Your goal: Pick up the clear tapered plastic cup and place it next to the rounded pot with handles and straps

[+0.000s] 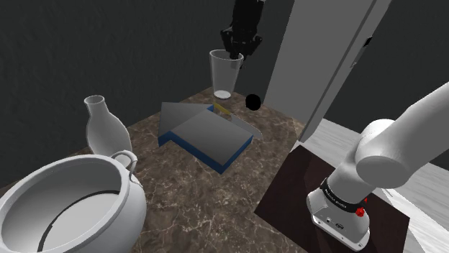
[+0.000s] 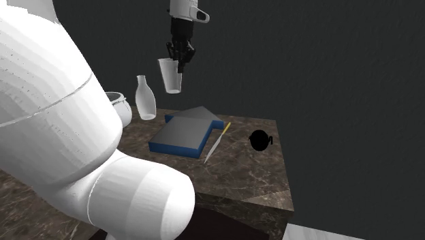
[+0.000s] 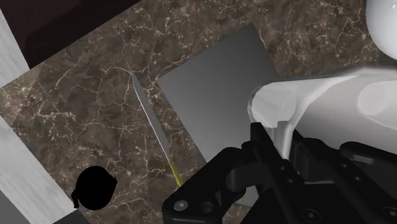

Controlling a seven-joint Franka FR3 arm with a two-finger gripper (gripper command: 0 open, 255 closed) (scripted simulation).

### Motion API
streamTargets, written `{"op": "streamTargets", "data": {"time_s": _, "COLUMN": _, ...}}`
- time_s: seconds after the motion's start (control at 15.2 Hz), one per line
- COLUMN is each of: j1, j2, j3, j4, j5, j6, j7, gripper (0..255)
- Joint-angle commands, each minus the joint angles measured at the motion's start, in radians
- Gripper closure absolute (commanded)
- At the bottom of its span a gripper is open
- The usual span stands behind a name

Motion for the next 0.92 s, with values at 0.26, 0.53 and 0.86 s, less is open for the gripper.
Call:
{"op": "streamTargets", "data": {"time_s": 0.26, "j1": 0.052, "j2": 0.112, "j3": 0.093, "j4": 0.112, "j5": 0.006, "j6": 0.026, "j7": 0.146, "gripper": 255}}
{"op": "streamTargets", "data": {"time_s": 0.53, "j1": 0.09, "j2": 0.206, "j3": 0.15, "j4": 0.212, "j5": -0.009, "j6": 0.036, "j7": 0.244, "gripper": 255}}
{"op": "streamTargets", "data": {"time_s": 0.86, "j1": 0.149, "j2": 0.349, "j3": 0.212, "j4": 0.373, "j5": -0.054, "j6": 0.033, "j7": 0.37, "gripper": 255}}
